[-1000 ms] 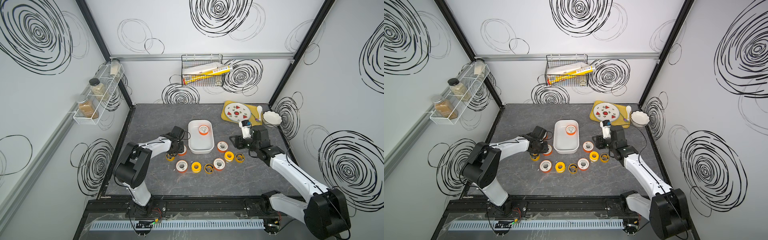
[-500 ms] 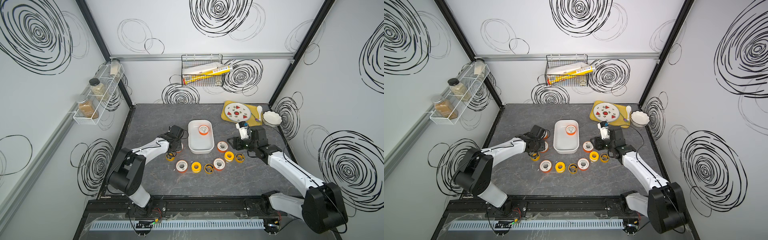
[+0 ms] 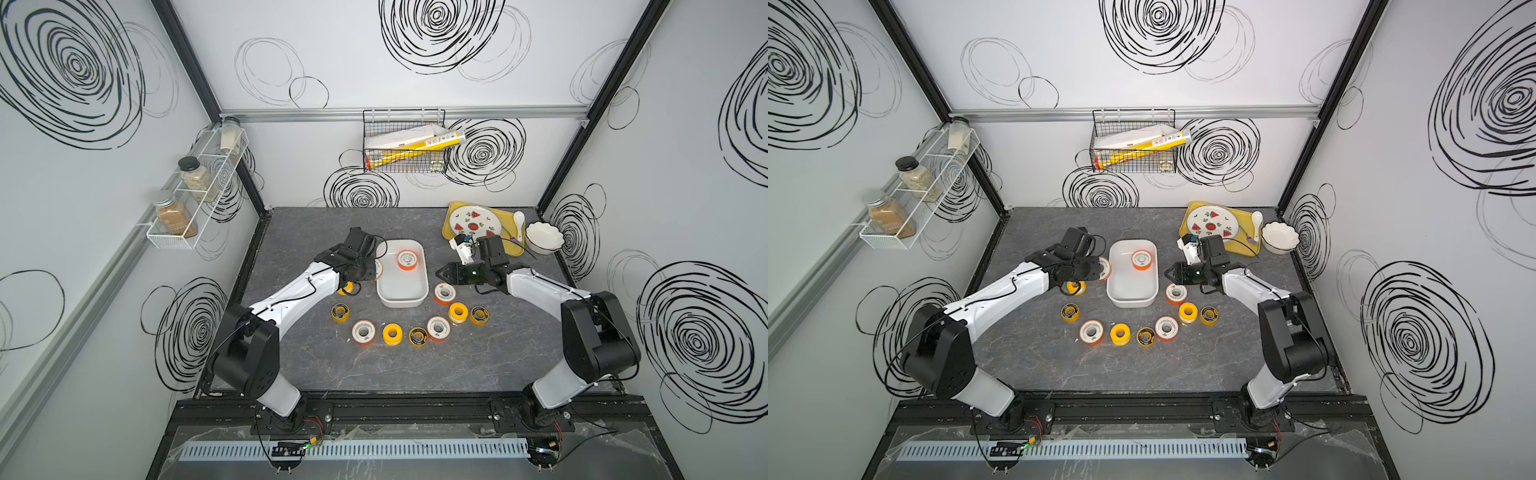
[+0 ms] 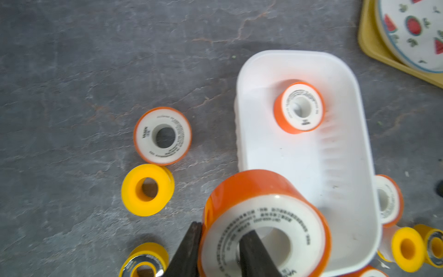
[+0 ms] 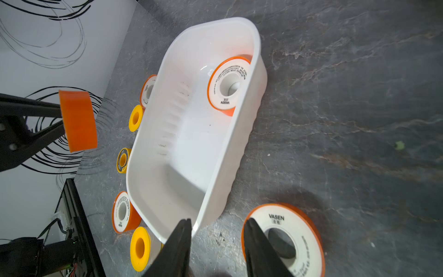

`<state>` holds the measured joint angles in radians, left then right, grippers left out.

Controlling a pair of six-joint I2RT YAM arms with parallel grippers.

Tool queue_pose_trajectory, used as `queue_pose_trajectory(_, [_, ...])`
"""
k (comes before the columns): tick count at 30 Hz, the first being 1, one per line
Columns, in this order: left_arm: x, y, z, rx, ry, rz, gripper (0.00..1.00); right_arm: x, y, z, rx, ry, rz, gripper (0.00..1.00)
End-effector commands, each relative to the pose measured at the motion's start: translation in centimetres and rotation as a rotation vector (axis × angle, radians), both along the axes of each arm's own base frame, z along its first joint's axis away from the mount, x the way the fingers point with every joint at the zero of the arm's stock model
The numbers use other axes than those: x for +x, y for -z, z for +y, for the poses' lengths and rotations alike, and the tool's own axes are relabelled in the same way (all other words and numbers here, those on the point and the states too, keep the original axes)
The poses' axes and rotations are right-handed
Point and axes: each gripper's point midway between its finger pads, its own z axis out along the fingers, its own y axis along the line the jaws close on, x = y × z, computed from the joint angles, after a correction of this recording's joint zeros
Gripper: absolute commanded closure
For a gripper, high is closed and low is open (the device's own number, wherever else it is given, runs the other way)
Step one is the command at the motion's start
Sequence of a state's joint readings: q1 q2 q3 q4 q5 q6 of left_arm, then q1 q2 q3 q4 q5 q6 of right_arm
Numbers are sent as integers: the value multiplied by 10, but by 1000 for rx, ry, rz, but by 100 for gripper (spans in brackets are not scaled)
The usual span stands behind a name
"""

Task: Put the sealing tape into the storage box
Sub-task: Pick up the sealing tape at the center of the board, then place the sealing tape in the storage box, then adjust the storage box at the center of the board.

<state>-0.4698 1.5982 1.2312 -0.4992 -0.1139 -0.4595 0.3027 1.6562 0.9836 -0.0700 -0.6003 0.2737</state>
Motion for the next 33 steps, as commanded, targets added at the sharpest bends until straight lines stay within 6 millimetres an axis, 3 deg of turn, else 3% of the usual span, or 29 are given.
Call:
queue_pose_trajectory(1, [2,3,-26,-27,93,37,69,7,-3,13,44,-44,6,61])
queue_pose_trajectory(5, [5,9,-42,-15,142,70,69,18,5,18,34,-44,25,62])
queue_pose_trajectory(18, [15,38,-61,19,209,142,69,47,24,38,3,-51,64,67])
queue_pose_trajectory(33, [18,71,-76,56,254,212,68,79,33,38,-32,44,98,76])
